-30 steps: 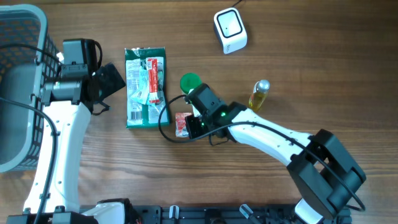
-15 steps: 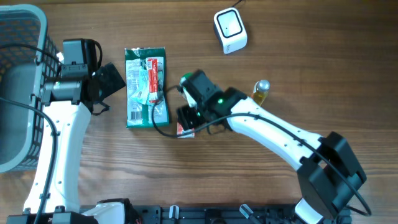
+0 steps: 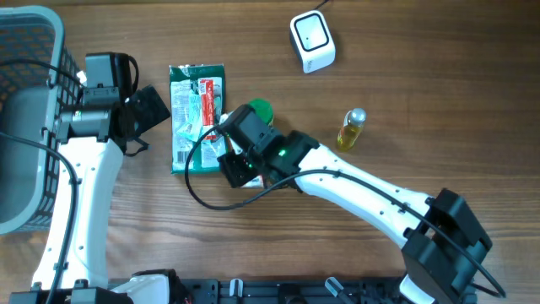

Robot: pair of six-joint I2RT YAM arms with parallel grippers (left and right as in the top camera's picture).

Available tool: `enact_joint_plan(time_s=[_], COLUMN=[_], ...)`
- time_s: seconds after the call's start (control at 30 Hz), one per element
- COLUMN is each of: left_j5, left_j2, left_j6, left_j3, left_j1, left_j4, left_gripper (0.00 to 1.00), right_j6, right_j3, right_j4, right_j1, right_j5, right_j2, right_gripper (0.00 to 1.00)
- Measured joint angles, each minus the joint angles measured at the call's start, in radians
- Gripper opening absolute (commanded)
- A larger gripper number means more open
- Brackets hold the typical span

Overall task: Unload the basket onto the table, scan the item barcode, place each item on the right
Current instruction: 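Carry the red package forward and set it down in front of the jar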

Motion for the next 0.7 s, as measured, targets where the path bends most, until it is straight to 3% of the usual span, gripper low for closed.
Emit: enact_joint_plan(time_s=[0.7], left_j5=[0.0], left_j2=[0.0], left_j6=[0.0], left_j3=[0.0], left_j1=[0.0], left_j4=[0.0], left_gripper=[1.0], right_j6=[0.0], right_j3=[-0.003], right_j4=[0.024], right_j1=[0.004], right_j5=[0.037], right_j2=[0.09], right_gripper=[0.64])
